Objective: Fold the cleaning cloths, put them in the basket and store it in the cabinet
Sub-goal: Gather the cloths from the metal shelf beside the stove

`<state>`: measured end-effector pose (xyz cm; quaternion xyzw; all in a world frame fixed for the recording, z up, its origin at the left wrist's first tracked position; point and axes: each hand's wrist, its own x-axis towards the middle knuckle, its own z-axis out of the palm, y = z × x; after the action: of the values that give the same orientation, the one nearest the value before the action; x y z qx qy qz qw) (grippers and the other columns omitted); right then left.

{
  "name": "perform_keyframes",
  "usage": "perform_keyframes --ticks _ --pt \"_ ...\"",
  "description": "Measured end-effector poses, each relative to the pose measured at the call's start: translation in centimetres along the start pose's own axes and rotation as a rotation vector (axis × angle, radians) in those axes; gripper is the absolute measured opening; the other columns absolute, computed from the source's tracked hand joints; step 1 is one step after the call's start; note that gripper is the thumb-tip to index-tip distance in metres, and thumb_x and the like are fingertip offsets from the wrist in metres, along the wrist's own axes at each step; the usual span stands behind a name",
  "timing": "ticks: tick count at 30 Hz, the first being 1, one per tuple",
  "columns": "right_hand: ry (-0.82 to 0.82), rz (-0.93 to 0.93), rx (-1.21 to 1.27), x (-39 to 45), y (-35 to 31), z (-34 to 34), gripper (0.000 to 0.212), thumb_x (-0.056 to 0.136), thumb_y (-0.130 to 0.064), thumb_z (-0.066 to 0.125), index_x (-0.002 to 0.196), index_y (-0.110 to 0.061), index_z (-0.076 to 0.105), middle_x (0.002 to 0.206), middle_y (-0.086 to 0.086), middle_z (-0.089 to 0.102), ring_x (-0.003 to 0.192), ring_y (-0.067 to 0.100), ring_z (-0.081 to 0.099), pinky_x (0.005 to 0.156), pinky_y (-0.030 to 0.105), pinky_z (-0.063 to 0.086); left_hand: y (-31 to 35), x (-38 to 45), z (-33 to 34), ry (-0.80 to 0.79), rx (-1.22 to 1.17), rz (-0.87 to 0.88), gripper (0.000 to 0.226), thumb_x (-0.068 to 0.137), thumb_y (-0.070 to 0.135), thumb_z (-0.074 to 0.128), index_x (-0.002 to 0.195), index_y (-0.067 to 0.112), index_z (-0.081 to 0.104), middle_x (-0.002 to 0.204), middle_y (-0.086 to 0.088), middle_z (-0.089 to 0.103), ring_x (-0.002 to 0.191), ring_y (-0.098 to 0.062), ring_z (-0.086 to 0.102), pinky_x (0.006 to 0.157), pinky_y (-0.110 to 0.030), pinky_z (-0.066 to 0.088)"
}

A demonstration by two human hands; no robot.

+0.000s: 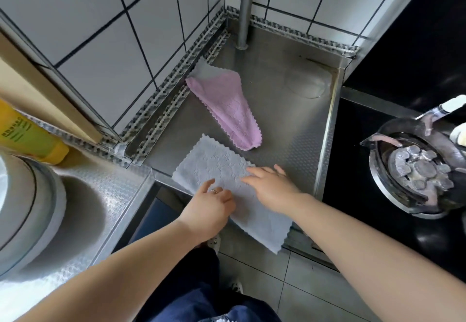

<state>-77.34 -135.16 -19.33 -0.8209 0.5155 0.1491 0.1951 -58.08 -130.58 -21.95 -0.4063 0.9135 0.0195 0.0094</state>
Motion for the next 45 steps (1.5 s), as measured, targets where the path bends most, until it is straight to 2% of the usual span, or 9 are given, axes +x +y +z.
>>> perform_keyframes --ticks 13,16,20,23,28,31,39,42,45 --pt "-0.035 -0.251 -0.052 0.8 -2.9 0.1 0.067 0.088 0.004 0.042 0.143 -0.033 0.034 0.157 -0.004 0.016 0.139 0.023 0.018 0.112 0.034 0.016 -9.0 -5.4 0.3 0.001 -0.033 -0.175 0.03 0.069 0.005 0.076 0.091 0.025 0.071 0.101 0.003 0.068 0.083 -0.018 0.071 0.118 -0.051 0.001" --pt "-0.036 -0.298 -0.073 0.1 -2.5 0.7 0.063 0.09 -0.008 0.046 0.146 -0.03 0.029 0.158 -0.004 0.011 0.143 0.02 0.011 0.115 0.035 0.009 -8.9 -6.0 0.6 0.034 0.024 -0.152 0.039 0.065 0.009 0.08 0.101 0.019 0.07 0.109 -0.003 0.068 0.091 -0.021 0.07 0.117 -0.053 0.006" --pt "-0.055 -0.359 -0.174 -1.1 -1.5 1.6 0.072 0.089 -0.026 0.049 0.15 -0.028 0.011 0.159 0.0 -0.006 0.146 0.017 -0.005 0.116 0.035 -0.011 -8.2 -6.1 1.4 0.031 0.047 -0.109 0.072 0.063 0.011 0.08 0.13 0.02 0.054 0.131 -0.006 0.057 0.118 -0.026 0.057 0.114 -0.056 0.015" --pt "-0.061 -0.36 -0.24 -1.3 -1.1 2.3 0.083 0.085 -0.03 0.055 0.15 -0.028 0.005 0.159 0.004 -0.01 0.146 0.019 -0.008 0.113 0.037 -0.016 -7.9 -6.1 2.1 0.011 0.089 -0.057 0.083 0.073 0.004 0.063 0.147 0.021 0.029 0.151 -0.009 0.034 0.138 -0.03 0.034 0.112 -0.049 0.003" --pt "0.091 -0.312 -0.338 -1.4 -2.2 4.4 0.103 0.047 -0.029 0.081 0.139 -0.018 0.036 0.146 0.014 0.04 0.134 0.029 0.041 0.111 0.048 0.029 -7.8 -6.1 3.3 0.02 0.05 -0.021 0.075 0.083 0.007 0.042 0.151 0.024 0.014 0.155 -0.008 0.021 0.141 -0.031 0.023 0.114 -0.047 0.009" --pt "0.184 -0.326 -0.271 -1.2 -2.9 5.5 0.101 0.046 -0.027 0.081 0.136 -0.016 0.038 0.144 0.015 0.043 0.134 0.029 0.035 0.11 0.047 0.023 -8.1 -6.1 3.7 0.027 0.025 -0.022 0.072 0.085 0.008 0.037 0.151 0.025 0.012 0.156 -0.007 0.02 0.142 -0.03 0.021 0.116 -0.048 0.009" --pt "0.312 -0.349 0.009 -0.4 -1.6 4.0 0.053 0.064 -0.011 0.052 0.114 -0.021 0.066 0.121 0.001 0.064 0.114 0.016 0.058 0.11 0.043 0.032 -9.0 -6.1 3.2 0.015 -0.082 0.001 0.064 0.09 0.034 0.04 0.149 0.024 0.02 0.151 -0.004 0.033 0.139 -0.023 0.03 0.113 -0.048 0.009" --pt "0.29 -0.105 0.533 0.0 -2.7 2.0 0.041 0.071 0.005 0.059 0.107 -0.012 0.069 0.104 0.003 0.069 0.096 0.014 0.061 0.098 0.03 0.041 -9.0 -6.0 2.5 0.097 -0.239 -0.104 0.056 0.098 0.047 0.021 0.147 0.02 0.025 0.142 -0.002 0.048 0.131 -0.019 0.045 0.115 -0.046 0.01" --pt "0.222 0.17 0.621 0.9 -3.7 0.9 0.017 0.091 -0.003 0.051 0.089 -0.01 0.066 0.084 0.006 0.064 0.079 0.02 0.058 0.072 0.027 0.043 -8.5 -5.8 1.3 0.18 -0.455 -0.262 0.063 0.096 0.056 0.019 0.147 0.019 0.02 0.135 -0.001 0.054 0.123 -0.017 0.053 0.116 -0.039 0.019"
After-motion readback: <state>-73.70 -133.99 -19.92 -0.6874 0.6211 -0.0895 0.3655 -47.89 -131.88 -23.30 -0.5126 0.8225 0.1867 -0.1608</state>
